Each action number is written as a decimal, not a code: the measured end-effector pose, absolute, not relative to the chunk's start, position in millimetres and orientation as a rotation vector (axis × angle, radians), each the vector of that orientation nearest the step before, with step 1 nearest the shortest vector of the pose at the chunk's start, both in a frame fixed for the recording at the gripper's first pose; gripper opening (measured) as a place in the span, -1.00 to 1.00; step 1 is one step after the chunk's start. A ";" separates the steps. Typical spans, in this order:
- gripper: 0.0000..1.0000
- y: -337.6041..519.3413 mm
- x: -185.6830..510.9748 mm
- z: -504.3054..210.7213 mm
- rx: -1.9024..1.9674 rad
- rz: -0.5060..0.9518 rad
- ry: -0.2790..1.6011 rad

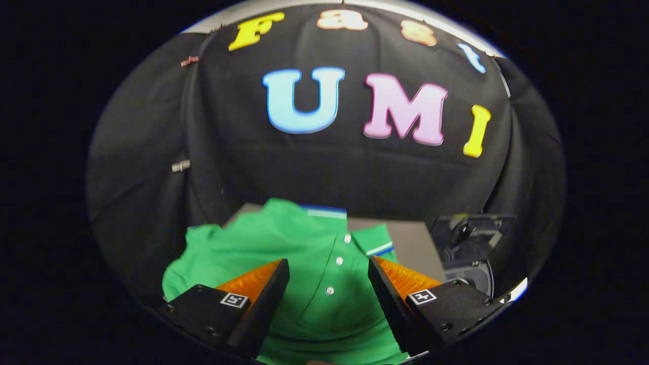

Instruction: Put the clothes into the washing machine and then close the washing machine lid.

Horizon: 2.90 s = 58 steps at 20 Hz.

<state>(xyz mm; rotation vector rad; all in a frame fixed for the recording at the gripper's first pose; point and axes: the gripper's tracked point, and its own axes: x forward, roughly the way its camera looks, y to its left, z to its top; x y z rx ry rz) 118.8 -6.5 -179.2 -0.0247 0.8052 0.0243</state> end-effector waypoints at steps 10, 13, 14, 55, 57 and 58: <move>-0.55 11.6 107.7 -187.5 -0.048 0.218 0.851; -0.89 9.2 114.7 -169.7 -0.106 0.231 0.809; -0.89 9.9 115.2 -158.5 -0.127 0.246 0.775; -0.90 -418.7 95.5 -271.8 0.060 0.342 0.962; -0.90 -420.3 78.0 -314.0 0.050 0.309 1.041; -0.90 -426.0 72.4 -334.1 0.039 0.291 1.068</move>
